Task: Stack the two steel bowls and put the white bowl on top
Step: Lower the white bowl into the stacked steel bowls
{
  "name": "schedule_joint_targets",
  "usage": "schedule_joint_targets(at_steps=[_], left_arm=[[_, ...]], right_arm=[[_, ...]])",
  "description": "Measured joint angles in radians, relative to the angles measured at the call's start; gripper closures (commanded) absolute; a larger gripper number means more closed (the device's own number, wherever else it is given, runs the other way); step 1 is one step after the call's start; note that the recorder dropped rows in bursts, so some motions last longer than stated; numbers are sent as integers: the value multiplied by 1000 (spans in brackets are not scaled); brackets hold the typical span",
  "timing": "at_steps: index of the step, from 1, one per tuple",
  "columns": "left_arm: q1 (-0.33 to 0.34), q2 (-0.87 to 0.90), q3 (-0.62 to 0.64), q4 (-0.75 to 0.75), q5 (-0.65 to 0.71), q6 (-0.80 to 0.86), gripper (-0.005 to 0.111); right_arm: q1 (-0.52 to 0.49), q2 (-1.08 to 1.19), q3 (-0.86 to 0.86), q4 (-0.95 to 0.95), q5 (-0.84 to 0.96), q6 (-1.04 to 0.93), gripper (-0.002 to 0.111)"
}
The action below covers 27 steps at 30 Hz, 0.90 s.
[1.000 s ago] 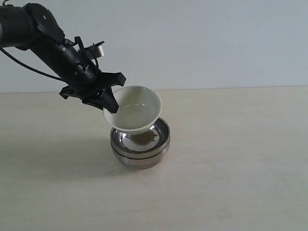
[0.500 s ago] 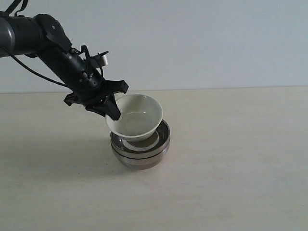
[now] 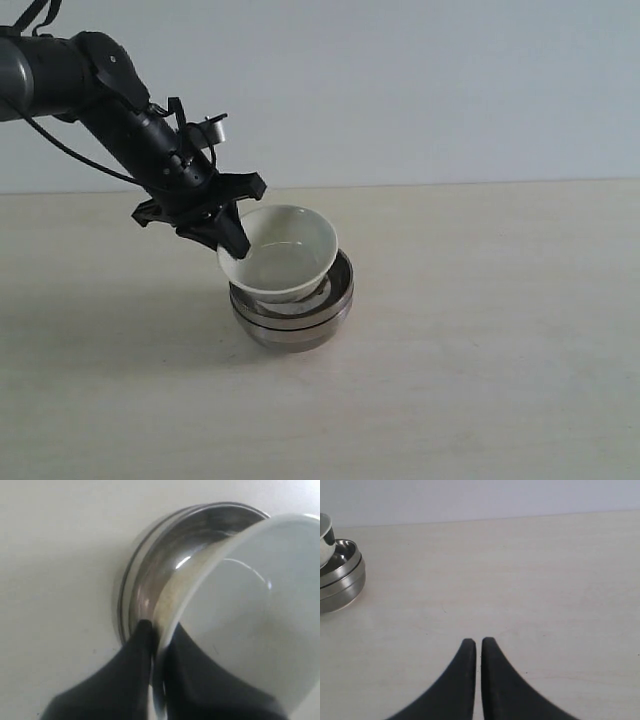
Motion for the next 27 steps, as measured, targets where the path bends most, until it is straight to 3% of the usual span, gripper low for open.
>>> schedule_joint_targets(at_steps=[20,23,27], left_arm=[[0,7,-4,0,-5,-8,103],[0,7,-4,0,-5,-8,94],[0,7,-4,-10,-8,-8,69]], right_arm=[[0,0,0,0,0,0,108],[0,0,0,0,0,0,108],[0,0,0,0,0,0,108]])
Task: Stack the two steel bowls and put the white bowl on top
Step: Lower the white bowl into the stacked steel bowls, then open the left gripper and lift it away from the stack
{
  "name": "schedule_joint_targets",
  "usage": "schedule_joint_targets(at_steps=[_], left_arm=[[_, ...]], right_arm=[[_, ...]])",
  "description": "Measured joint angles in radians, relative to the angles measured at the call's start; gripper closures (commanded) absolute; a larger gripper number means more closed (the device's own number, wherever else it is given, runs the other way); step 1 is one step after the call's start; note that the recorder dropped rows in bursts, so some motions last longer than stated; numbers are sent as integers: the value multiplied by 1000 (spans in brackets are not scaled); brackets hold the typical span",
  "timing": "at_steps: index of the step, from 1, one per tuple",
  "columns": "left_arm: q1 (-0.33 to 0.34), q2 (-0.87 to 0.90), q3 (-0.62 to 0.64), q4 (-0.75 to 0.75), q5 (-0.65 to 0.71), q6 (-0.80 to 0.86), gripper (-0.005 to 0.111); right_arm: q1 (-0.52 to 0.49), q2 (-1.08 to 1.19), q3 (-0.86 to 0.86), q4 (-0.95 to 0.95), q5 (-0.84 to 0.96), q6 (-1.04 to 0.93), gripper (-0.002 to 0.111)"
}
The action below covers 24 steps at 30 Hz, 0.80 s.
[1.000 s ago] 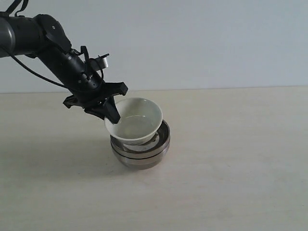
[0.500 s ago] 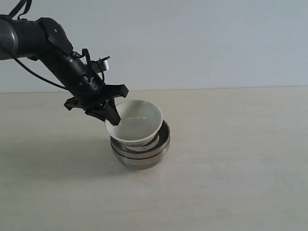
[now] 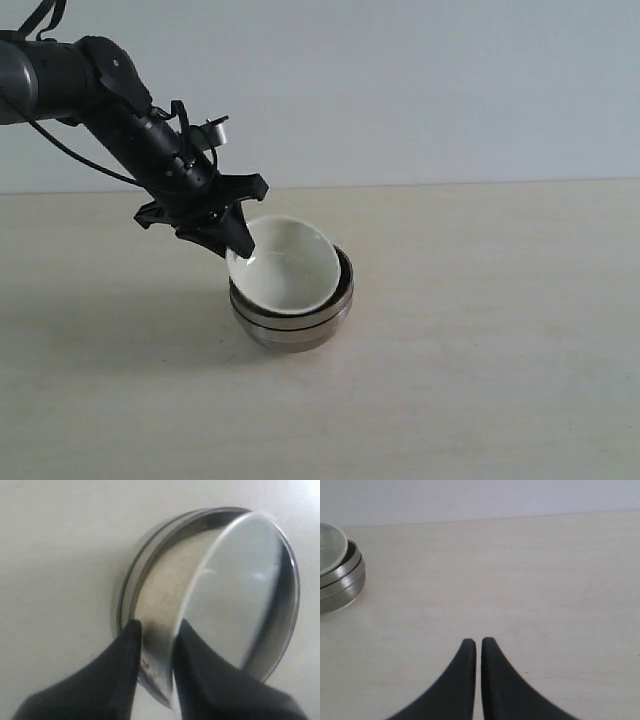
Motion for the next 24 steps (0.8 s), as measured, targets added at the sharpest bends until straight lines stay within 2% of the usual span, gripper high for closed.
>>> schedule_joint_targets(at_steps=[3,19,21,24], left_arm=[[0,0,0,-13,-2,0,60],[0,-21,-14,-18,-13,0,61],[0,-31,-28,-8,-15,0,65],[0,-41,-34,-6,-17,0,80]], right_arm=[[0,0,0,0,0,0,108],[0,0,0,0,0,0,108],[0,0,0,0,0,0,108],[0,0,0,0,0,0,108]])
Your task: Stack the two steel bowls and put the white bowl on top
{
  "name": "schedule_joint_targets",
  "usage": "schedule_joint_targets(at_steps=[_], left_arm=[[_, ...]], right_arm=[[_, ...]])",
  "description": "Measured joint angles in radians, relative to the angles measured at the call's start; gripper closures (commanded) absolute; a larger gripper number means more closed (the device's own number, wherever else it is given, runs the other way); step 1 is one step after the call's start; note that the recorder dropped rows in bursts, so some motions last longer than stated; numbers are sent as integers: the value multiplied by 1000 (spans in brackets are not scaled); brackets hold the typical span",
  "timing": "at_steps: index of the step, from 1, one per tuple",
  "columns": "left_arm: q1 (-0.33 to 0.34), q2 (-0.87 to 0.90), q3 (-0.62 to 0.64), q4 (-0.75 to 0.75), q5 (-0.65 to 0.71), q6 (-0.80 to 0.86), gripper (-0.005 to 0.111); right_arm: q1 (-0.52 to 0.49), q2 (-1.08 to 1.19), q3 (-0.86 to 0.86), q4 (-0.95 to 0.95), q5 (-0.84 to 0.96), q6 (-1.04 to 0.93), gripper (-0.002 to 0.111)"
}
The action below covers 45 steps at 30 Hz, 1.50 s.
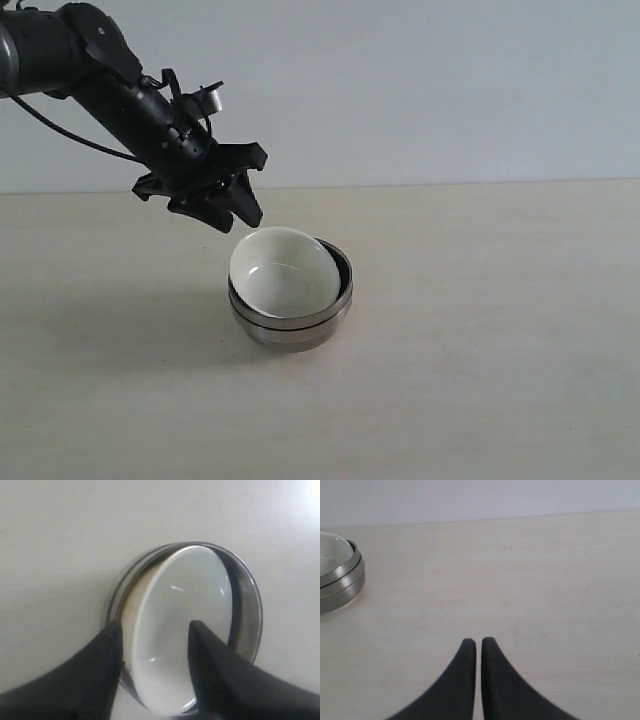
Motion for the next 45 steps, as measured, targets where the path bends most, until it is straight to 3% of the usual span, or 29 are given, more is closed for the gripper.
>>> schedule_joint_targets(at_steps=[4,5,45], left_arm=[[0,-2,0,4,-1,0,102],[0,0,0,6,-1,0,103],[0,76,-7,33,-21,25,103]], right_arm=[[0,0,0,0,0,0,108],[0,0,0,0,0,0,108],[0,0,0,4,0,0,108]])
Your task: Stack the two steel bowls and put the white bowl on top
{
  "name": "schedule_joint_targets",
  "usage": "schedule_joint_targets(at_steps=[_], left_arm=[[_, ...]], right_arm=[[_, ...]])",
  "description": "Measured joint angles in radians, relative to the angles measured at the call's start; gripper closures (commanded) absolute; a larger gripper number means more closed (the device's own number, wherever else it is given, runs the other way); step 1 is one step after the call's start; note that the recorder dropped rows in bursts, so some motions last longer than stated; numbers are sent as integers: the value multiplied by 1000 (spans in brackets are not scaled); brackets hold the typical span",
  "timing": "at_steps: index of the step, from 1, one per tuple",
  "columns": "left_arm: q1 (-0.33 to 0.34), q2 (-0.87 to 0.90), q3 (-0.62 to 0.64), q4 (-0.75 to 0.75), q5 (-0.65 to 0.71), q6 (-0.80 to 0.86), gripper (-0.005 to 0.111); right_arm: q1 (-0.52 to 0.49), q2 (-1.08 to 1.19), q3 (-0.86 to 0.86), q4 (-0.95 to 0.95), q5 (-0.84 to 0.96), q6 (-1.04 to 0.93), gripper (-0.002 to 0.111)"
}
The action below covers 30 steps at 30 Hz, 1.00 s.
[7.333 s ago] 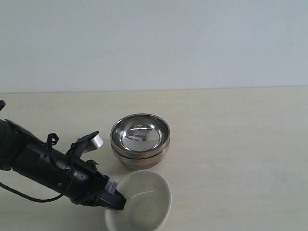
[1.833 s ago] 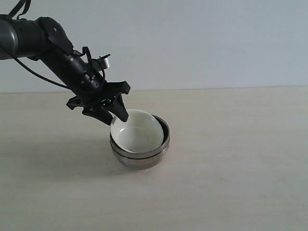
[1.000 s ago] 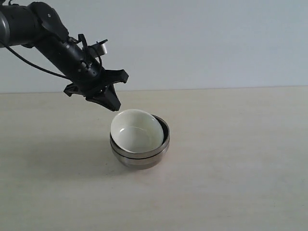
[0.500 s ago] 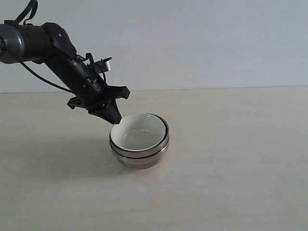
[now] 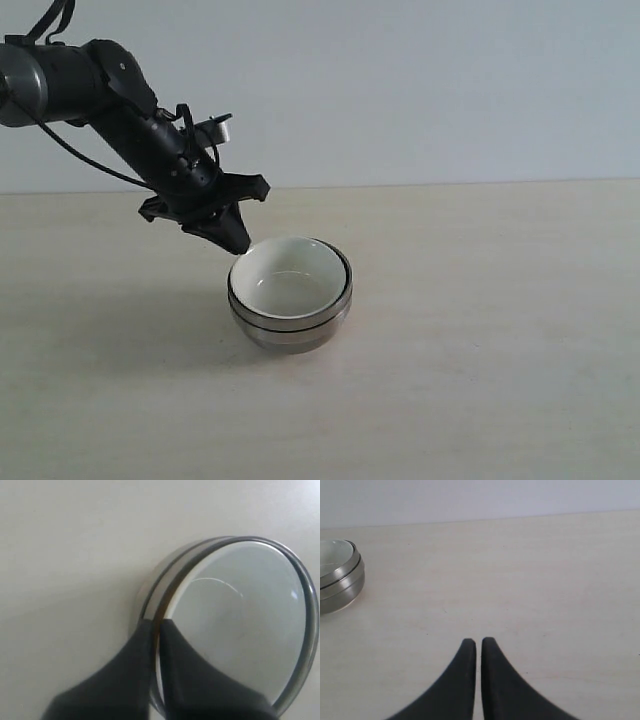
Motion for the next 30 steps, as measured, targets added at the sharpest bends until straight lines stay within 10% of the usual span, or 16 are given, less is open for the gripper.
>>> schedule_joint_targets(at_steps=[30], left_arm=[[0,12,2,15,0,0,103]], right_arm=[[0,0,0,0,0,0,108]])
